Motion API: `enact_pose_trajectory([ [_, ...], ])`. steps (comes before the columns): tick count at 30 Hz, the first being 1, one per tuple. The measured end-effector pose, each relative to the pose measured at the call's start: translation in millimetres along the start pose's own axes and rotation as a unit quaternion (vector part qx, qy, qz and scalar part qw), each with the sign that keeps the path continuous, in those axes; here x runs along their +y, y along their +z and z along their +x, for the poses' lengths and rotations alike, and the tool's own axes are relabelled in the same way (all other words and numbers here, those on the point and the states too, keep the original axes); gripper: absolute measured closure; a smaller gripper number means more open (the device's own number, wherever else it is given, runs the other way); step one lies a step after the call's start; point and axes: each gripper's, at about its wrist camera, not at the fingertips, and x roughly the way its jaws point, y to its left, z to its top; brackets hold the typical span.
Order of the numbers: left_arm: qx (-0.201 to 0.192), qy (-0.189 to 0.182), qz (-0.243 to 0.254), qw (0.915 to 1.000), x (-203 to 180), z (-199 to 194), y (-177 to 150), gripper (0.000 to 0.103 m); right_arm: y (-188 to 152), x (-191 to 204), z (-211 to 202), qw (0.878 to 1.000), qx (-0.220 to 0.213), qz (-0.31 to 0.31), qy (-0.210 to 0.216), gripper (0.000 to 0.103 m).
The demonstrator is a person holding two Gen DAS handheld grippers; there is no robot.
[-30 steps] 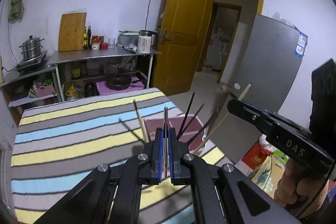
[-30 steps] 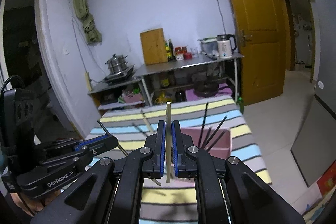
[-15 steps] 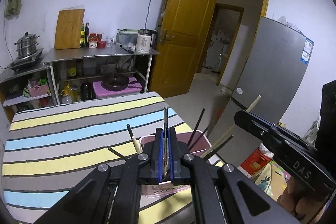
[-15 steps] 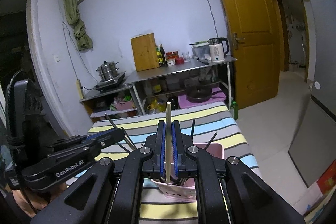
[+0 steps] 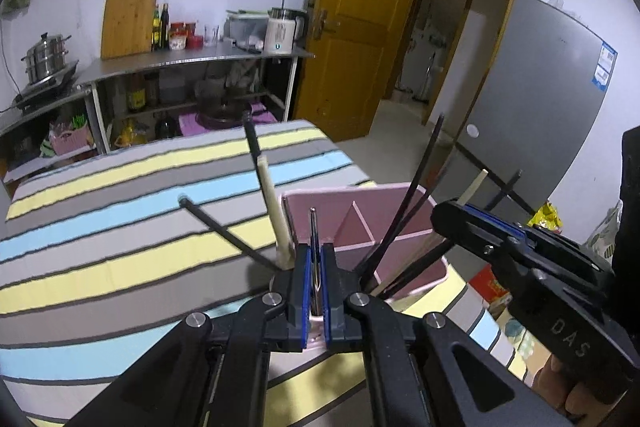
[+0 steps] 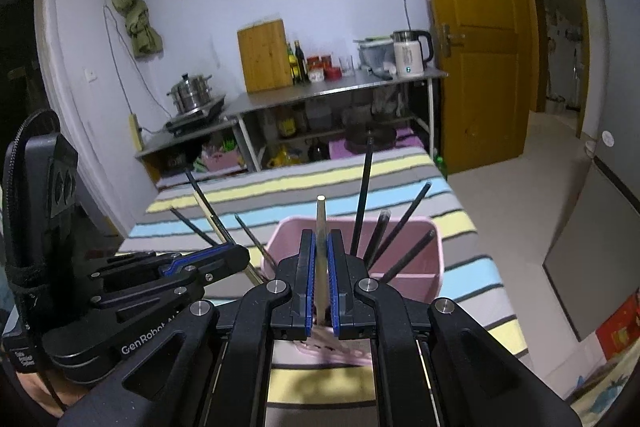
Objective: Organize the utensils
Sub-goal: 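Lower and open the left tool in the holder while the right tool releases its wooden chopstick, then pull both open tools back away from the pink holder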
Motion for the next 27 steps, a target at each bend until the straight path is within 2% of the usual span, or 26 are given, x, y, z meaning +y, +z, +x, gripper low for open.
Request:
enact_pose_trajectory([
  [9,0.005,-0.001,0.005,1.0000,-1.1,3.8,-10.8,0.098,-5.5,0.5,3.2,1.000,0.010,-0.005,-0.007,0.097],
  [11,-0.001,0.004,0.007,1.0000,-2.5,-1.5,-11.9,0.096,-5.5,1.8,2.9,1.000,0.019,-0.004,-0.005,0.097],
  [13,-0.007,0.003,0.006,1.0000,-1.5,-6.6,-9.2,0.089,-5.9,2.6,0.5,1.000,0.018,-0.005,-0.008,0.090],
  [15,-0.015,0.005,0.005,0.9999,-0.1,-15.0,-9.2,0.087,-5.5,1.3,-5.3,1.000,0.012,-0.004,-0.010,0.089],
  [27,-0.064,0.028,0.013,0.9975,-5.3,-66.6,-29.3,0.085,-14.0,7.9,-46.9,1.000,-0.020,-0.003,-0.009,0.086],
])
